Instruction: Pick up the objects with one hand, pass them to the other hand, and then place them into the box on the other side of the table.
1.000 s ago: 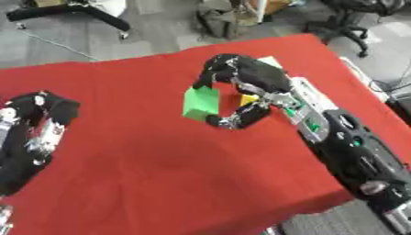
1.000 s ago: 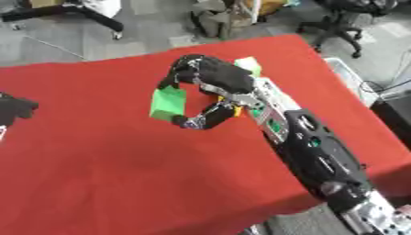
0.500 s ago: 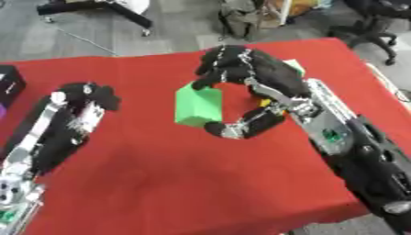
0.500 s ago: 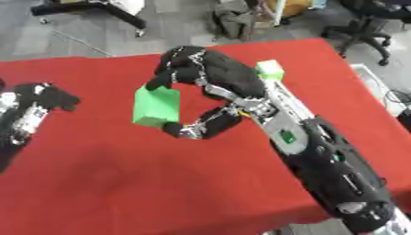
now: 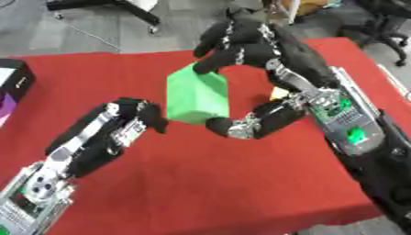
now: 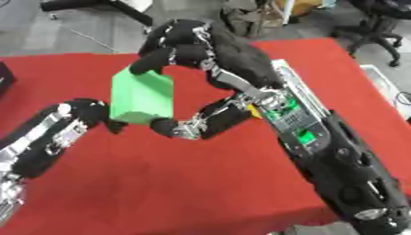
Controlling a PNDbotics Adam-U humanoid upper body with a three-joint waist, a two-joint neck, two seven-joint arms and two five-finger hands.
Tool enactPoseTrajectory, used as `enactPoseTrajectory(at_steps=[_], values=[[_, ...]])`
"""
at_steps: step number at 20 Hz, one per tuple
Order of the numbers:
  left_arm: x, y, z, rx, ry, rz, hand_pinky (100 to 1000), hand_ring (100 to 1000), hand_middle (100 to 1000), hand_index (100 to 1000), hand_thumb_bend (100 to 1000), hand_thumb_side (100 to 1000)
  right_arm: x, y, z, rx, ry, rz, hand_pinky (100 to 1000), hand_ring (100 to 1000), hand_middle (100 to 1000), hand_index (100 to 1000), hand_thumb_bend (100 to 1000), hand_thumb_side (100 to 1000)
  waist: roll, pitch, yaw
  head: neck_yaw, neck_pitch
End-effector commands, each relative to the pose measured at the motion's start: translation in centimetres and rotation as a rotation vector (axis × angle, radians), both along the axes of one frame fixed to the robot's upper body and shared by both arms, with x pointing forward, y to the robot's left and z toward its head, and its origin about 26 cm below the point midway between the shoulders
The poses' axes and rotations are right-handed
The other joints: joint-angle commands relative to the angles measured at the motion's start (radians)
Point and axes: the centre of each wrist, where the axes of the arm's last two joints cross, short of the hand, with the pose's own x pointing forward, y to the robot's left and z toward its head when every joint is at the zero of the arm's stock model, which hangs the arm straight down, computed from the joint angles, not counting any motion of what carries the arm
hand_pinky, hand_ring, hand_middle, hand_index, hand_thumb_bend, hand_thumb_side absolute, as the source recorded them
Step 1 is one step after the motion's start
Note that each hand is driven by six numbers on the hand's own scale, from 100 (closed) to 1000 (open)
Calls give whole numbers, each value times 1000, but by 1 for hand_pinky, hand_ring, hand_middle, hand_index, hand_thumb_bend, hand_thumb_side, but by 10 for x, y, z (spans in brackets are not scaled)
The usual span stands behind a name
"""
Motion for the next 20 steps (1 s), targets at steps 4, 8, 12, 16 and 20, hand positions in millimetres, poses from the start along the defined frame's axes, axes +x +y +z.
enactPoseTrajectory(at_steps=[4,8,12,16,20], values=[[-5,-6,4,-24,58,-121,954,714,528,547,305,849,-5,-5,15,-22,-41,19,743,702,473,775,291,241,1,-9,0,0,-1],[-7,-6,-1,-90,147,-149,966,724,552,561,350,834,-6,-6,17,-26,-45,23,744,703,474,777,287,241,0,-9,-1,-2,-3],[-9,-5,-5,-172,229,-160,976,740,585,588,417,800,-7,-6,17,-26,-44,29,745,702,473,777,284,241,0,-7,-1,-7,-4],[-9,-7,-5,-253,285,-207,983,753,614,620,469,772,-8,-5,18,-27,-45,39,744,701,472,776,283,239,1,-6,-2,-10,-6],[-10,-9,-6,-305,330,-249,983,755,623,631,500,770,-8,-4,18,-30,-45,46,746,701,471,776,281,239,1,-5,-3,-13,-7]])
